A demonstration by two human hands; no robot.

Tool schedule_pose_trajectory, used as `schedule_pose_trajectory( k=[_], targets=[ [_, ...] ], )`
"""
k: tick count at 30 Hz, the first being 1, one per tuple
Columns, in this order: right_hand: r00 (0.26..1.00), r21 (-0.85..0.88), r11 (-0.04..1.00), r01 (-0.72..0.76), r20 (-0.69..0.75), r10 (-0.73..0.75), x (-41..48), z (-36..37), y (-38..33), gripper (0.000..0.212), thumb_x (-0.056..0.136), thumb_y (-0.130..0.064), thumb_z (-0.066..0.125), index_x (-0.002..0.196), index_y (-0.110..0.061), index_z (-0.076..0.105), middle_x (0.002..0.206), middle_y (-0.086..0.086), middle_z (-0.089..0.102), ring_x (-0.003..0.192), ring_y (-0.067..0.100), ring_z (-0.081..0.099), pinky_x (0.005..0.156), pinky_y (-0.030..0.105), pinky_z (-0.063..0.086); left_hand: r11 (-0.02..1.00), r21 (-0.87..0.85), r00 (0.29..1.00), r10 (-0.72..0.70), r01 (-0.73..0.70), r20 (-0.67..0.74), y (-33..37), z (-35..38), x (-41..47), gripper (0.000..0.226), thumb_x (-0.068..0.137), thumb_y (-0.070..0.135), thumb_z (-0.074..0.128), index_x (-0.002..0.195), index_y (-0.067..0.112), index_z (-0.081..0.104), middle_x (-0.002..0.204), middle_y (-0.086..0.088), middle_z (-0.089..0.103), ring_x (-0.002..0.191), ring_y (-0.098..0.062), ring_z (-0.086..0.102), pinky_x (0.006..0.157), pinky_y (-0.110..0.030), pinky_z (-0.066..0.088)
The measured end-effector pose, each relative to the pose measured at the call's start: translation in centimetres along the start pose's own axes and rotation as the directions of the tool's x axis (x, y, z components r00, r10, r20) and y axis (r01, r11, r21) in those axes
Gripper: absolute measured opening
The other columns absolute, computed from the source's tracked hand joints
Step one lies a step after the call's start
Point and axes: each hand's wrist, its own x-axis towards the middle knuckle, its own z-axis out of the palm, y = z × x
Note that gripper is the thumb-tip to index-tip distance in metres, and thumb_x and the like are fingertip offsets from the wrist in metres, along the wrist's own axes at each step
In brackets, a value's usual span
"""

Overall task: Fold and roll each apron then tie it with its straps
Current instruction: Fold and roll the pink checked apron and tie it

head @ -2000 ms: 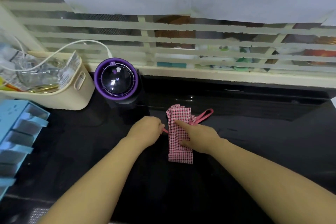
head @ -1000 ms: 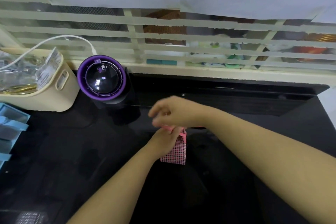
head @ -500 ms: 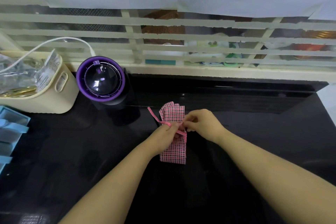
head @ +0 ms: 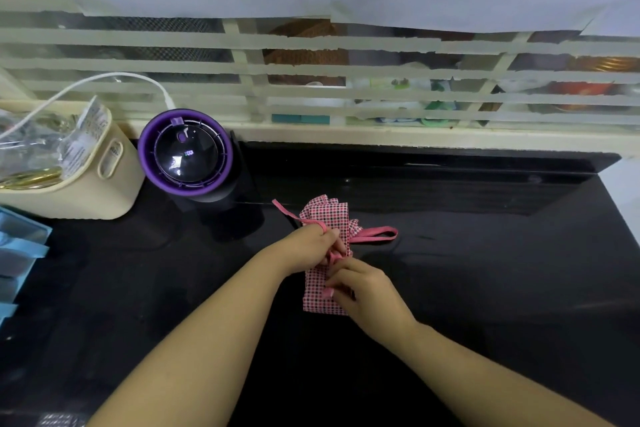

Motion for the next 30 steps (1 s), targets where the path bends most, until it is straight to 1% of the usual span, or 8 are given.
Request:
schedule_pose_trajectory(
  k=[5, 9, 12, 15, 19, 24, 26, 30],
  targets=[
    [0.997, -0.145, 0.987, 0.071, -0.007, -0.073, 0.5, -0.2, 0.2, 0.015, 0.080, -0.017, 0.071, 0.094, -0.015, 0.074, 0.097, -0.004, 0.071, 0.095, 0.013, 0.063, 0.086, 0.027, 0.052, 0.993, -0.084, 0.997, -0.078, 0.077, -0.012, 0.4, -0.3, 0.1, 0.045, 0.105, 0.031, 0.028, 0.083, 0.016, 0.065, 0.066, 0.000, 0.061, 0.062, -0.009, 0.057, 0.074, -0.025, 0.046],
    [0.999, -0.090, 0.995, 0.031, 0.034, -0.028, 0.4, -0.5, 0.4, 0.016, 0.084, -0.016, 0.069, 0.099, -0.018, 0.074, 0.102, -0.006, 0.071, 0.100, 0.008, 0.061, 0.092, 0.021, 0.048, 0.988, -0.148, 0.991, -0.062, 0.044, -0.117, 0.8, 0.4, -0.8, 0.043, 0.104, 0.029, 0.030, 0.086, 0.012, 0.065, 0.074, 0.000, 0.069, 0.070, -0.010, 0.066, 0.075, -0.022, 0.048],
    [0.974, 0.174, 0.959, -0.224, -0.005, 0.229, 0.8, -1.6, 0.1, 0.019, 0.085, -0.008, 0.064, 0.097, -0.019, 0.073, 0.097, -0.006, 0.071, 0.090, 0.006, 0.065, 0.086, 0.026, 0.053, 0.993, -0.002, 0.967, 0.111, -0.115, -0.229, -0.2, 1.5, -2.2, 0.041, 0.103, 0.030, 0.032, 0.088, 0.015, 0.067, 0.090, 0.000, 0.068, 0.085, -0.010, 0.063, 0.082, -0.026, 0.047],
    [0.871, 0.421, 0.784, -0.456, 0.030, 0.490, 2.1, -2.9, -0.2, 0.019, 0.090, -0.008, 0.059, 0.100, -0.023, 0.066, 0.099, -0.006, 0.068, 0.089, 0.008, 0.066, 0.085, 0.031, 0.056, 0.942, 0.129, 0.904, 0.333, -0.309, -0.269, -1.5, 2.8, -3.4, 0.031, 0.102, 0.026, 0.036, 0.091, 0.016, 0.063, 0.103, 0.010, 0.055, 0.090, 0.001, 0.053, 0.083, -0.016, 0.042],
    [0.821, 0.330, 0.752, -0.571, 0.211, 0.531, 3.6, -3.8, -0.7, 0.016, 0.096, -0.021, 0.054, 0.099, -0.021, 0.069, 0.089, -0.009, 0.068, 0.082, 0.003, 0.063, 0.078, 0.019, 0.052, 0.886, 0.271, 0.877, 0.435, -0.376, -0.206, -2.5, 4.1, -4.1, 0.026, 0.102, 0.028, 0.038, 0.112, 0.017, 0.059, 0.122, 0.023, 0.032, 0.104, 0.005, 0.047, 0.093, -0.008, 0.037],
    [0.762, 0.412, 0.641, -0.648, 0.362, 0.537, 4.4, -3.6, -1.1, 0.022, 0.096, -0.021, 0.053, 0.101, -0.012, 0.072, 0.097, 0.005, 0.073, 0.092, 0.014, 0.068, 0.079, 0.018, 0.053, 0.786, 0.435, 0.821, 0.548, -0.438, -0.163, -3.3, 4.9, -3.9, 0.034, 0.100, 0.030, 0.041, 0.128, 0.014, 0.051, 0.143, 0.011, 0.025, 0.122, -0.002, 0.040, 0.109, -0.023, 0.032],
    [0.725, 0.541, 0.512, -0.667, 0.313, 0.614, 4.5, -3.2, -1.0, 0.025, 0.097, -0.023, 0.051, 0.097, -0.011, 0.073, 0.093, 0.003, 0.073, 0.085, 0.014, 0.068, 0.076, 0.023, 0.053, 0.798, 0.472, 0.843, 0.505, -0.375, -0.184, -3.6, 4.9, -3.7, 0.032, 0.101, 0.033, 0.037, 0.118, 0.017, 0.058, 0.152, 0.010, 0.011, 0.127, -0.006, 0.037, 0.114, -0.027, 0.027],
    [0.572, 0.830, -0.008, -0.558, 0.391, 0.721, 3.9, -2.9, -0.8, 0.026, 0.099, -0.020, 0.046, 0.090, -0.009, 0.068, 0.078, 0.000, 0.066, 0.062, 0.008, 0.054, 0.062, 0.022, 0.045, 0.887, 0.350, 0.851, 0.416, -0.302, -0.321, -4.4, 4.6, -3.8, 0.028, 0.100, 0.036, 0.036, 0.116, 0.033, 0.059, 0.151, 0.016, 0.017, 0.129, -0.002, 0.030, 0.109, -0.022, 0.021]
  ],
)
